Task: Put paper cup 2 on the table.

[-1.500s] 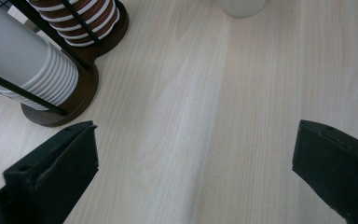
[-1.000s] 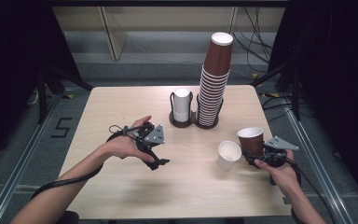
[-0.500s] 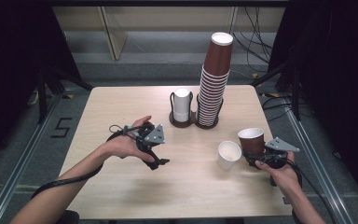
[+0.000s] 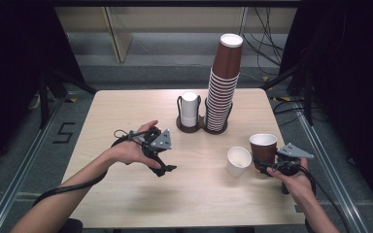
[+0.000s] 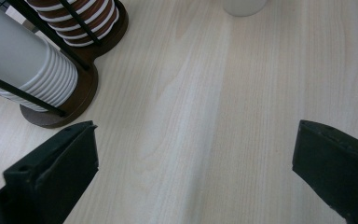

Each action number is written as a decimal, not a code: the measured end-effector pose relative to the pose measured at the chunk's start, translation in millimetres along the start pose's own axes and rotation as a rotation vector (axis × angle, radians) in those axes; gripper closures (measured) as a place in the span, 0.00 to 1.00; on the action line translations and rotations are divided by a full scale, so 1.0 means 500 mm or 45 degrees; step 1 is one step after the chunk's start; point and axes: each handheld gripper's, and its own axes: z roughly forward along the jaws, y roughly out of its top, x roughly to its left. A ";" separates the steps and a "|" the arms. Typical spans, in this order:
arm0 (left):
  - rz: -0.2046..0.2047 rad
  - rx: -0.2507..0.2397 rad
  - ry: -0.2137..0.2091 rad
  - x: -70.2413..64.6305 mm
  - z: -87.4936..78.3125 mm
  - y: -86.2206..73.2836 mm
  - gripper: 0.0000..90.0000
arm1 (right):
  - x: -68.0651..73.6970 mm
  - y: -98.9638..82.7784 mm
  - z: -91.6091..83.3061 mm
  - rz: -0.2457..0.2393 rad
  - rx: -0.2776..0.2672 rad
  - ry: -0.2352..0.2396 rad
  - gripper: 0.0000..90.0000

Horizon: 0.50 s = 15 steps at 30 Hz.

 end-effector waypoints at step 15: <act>-0.020 -0.008 0.004 0.005 0.002 -0.001 0.00 | 0.014 0.007 -0.008 -0.013 0.028 0.006 0.31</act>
